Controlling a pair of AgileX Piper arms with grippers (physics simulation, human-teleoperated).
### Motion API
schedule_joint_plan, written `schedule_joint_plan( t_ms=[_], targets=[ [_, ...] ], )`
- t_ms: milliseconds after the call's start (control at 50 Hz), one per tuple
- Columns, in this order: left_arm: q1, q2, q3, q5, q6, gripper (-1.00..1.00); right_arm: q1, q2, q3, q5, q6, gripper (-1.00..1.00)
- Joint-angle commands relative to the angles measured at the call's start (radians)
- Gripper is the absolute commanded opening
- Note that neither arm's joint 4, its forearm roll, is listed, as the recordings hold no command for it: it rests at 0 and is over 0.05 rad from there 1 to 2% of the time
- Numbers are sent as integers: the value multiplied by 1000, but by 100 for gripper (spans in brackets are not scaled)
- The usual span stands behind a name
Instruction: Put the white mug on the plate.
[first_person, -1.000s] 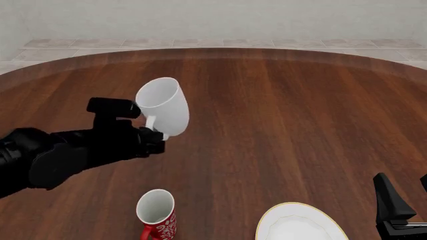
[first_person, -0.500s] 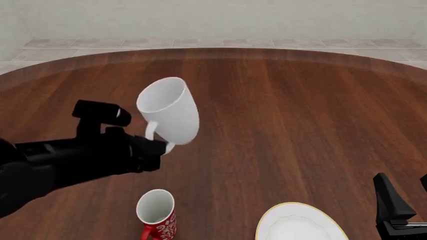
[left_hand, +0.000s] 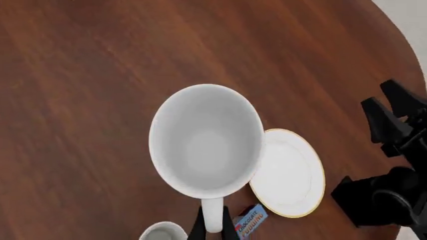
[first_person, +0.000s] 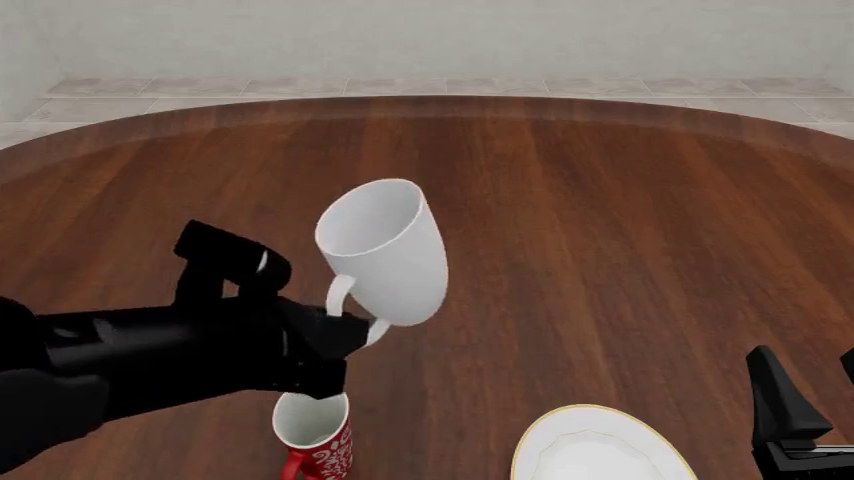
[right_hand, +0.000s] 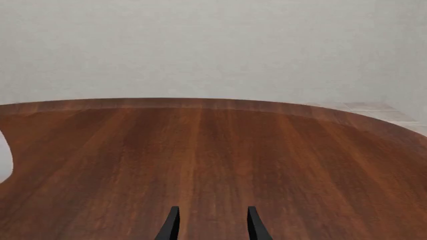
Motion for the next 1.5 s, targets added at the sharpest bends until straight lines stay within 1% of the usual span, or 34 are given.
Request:
schedule_joint_plan(
  t_ms=[20, 180, 240, 300, 660, 720, 780, 820, 960, 1140, 1280, 1500],
  targets=[
    [-81, 11, -25, 4, 27, -100, 0, 1, 1, -2, 0, 100],
    [-137, 43, -37, -10, 26, -100, 0, 1, 1, -2, 0, 100],
    [-146, 50, -50, -7, 42, -100, 0, 1, 1, -2, 0, 100],
    [-181, 66, -61, -10, 26, -100, 0, 1, 1, -2, 0, 100],
    [-265, 135, -102, -33, 62, -100, 0, 1, 1, -2, 0, 100],
    [-286, 154, -113, -35, 38, -100, 0, 1, 1, -2, 0, 100],
    [-292, 157, -119, -33, 36, -100, 0, 1, 1, -2, 0, 100],
    [-326, 181, -134, -41, 2, -100, 0, 1, 1, -2, 0, 100],
    [-338, 199, -140, -56, 1, -100, 0, 1, 1, -2, 0, 100],
    [-363, 233, -139, -79, -27, -100, 0, 1, 1, -2, 0, 100],
    [-367, 247, -132, -95, -21, -100, 0, 1, 1, -2, 0, 100],
    [-396, 299, -136, -130, -24, -100, 0, 1, 1, -2, 0, 100]
  ],
)
